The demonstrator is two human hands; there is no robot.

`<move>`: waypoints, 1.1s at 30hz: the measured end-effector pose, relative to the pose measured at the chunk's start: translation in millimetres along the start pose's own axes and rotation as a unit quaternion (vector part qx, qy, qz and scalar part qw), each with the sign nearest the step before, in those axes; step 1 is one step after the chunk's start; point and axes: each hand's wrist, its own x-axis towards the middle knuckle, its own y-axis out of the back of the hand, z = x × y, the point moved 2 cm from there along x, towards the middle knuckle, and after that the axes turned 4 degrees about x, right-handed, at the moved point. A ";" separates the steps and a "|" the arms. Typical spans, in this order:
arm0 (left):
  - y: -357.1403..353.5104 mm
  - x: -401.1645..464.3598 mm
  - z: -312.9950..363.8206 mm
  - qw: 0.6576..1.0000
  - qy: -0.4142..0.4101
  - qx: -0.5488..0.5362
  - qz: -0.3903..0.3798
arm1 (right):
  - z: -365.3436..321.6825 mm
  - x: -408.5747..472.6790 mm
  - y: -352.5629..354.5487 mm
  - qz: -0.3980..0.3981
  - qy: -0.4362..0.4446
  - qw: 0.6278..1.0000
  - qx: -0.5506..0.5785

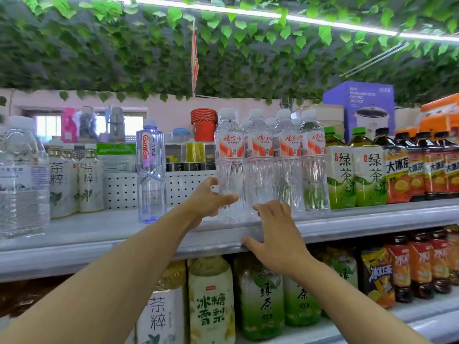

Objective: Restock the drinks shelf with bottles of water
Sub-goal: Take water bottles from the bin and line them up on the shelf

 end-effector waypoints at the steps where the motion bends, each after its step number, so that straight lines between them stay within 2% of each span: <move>1: 0.2 -0.3 0.5 1.000 0.005 0.001 0.001 | 0.1 -0.2 0.1 -0.001 0.001 1.000 0.001; 7: 2.7 -6.2 6.6 0.999 0.022 0.039 -0.003 | -1.5 -2.9 1.5 -0.001 0.006 1.000 0.019; 11: 16.3 -24.4 8.2 0.994 0.013 0.030 0.102 | -10.8 -8.6 -2.1 0.005 0.022 0.999 0.046; 15: 38.4 -61.0 0.0 0.967 -0.051 0.051 0.243 | -35.6 -17.8 -13.3 0.018 0.069 0.994 0.079; 18: 57.1 -94.2 -18.2 0.955 -0.067 0.091 0.275 | -62.4 -26.6 -26.9 0.006 0.095 0.990 0.108; 27: 133.6 -213.6 -120.9 0.938 0.077 0.129 0.313 | -165.0 -60.9 -87.4 -0.067 0.163 0.972 0.154; 33: 189.9 -317.5 -202.7 0.922 0.199 0.133 0.304 | -258.9 -113.1 -142.1 -0.094 0.222 0.950 0.199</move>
